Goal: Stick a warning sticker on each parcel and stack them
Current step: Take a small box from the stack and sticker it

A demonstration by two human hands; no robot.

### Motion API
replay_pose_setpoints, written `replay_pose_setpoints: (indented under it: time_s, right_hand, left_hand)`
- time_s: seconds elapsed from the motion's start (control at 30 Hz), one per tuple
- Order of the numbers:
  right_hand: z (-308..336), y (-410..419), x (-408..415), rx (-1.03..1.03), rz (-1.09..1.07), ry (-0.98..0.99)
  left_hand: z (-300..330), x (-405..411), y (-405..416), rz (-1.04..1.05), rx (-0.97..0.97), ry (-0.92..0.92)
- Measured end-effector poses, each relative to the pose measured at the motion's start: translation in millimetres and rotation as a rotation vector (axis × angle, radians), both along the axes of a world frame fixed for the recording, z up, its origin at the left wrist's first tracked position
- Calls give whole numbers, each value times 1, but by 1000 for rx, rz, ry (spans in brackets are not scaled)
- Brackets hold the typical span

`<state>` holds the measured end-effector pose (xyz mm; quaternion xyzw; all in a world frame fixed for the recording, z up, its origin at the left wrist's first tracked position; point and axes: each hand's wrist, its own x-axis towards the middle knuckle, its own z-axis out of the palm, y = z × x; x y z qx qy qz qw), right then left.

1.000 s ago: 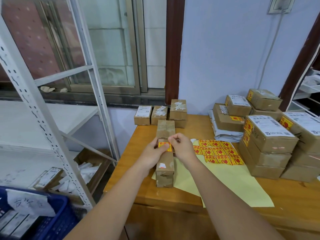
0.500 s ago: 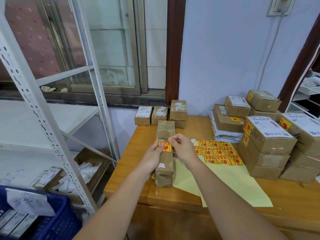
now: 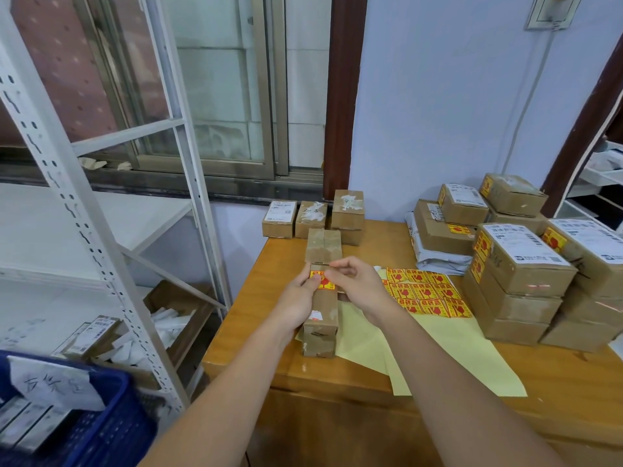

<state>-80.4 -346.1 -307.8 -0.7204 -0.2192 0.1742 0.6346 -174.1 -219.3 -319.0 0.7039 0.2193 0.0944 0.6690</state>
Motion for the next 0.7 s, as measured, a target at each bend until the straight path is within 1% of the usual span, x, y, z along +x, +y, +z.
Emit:
replay_pose_setpoints:
  time_s: [0.1, 0.2, 0.33, 0.5, 0.53, 0.63, 0.7]
  right_hand:
    - [2, 5, 3, -23, -49, -2]
    - [4, 12, 6, -90, -117, -34]
    - [8, 14, 1, -86, -126, 3]
    - [8, 8, -20, -157, -125, -143]
    - [9, 5, -25, -161, -107, -139]
    - [10, -8, -41, -60, -16, 5]
    - [3, -16, -48, -99, 12, 29]
  left_hand:
    - [-3, 2, 1, -1, -9, 5]
    - [-2, 2, 1, 1, -22, 2]
    - [0, 0, -1, 5, -38, -4]
    - [2, -4, -5, 8, -26, -1]
    - [3, -4, -5, 8, -15, 7]
    - [4, -5, -4, 21, 6, 6]
    - [3, -3, -5, 26, 6, 0]
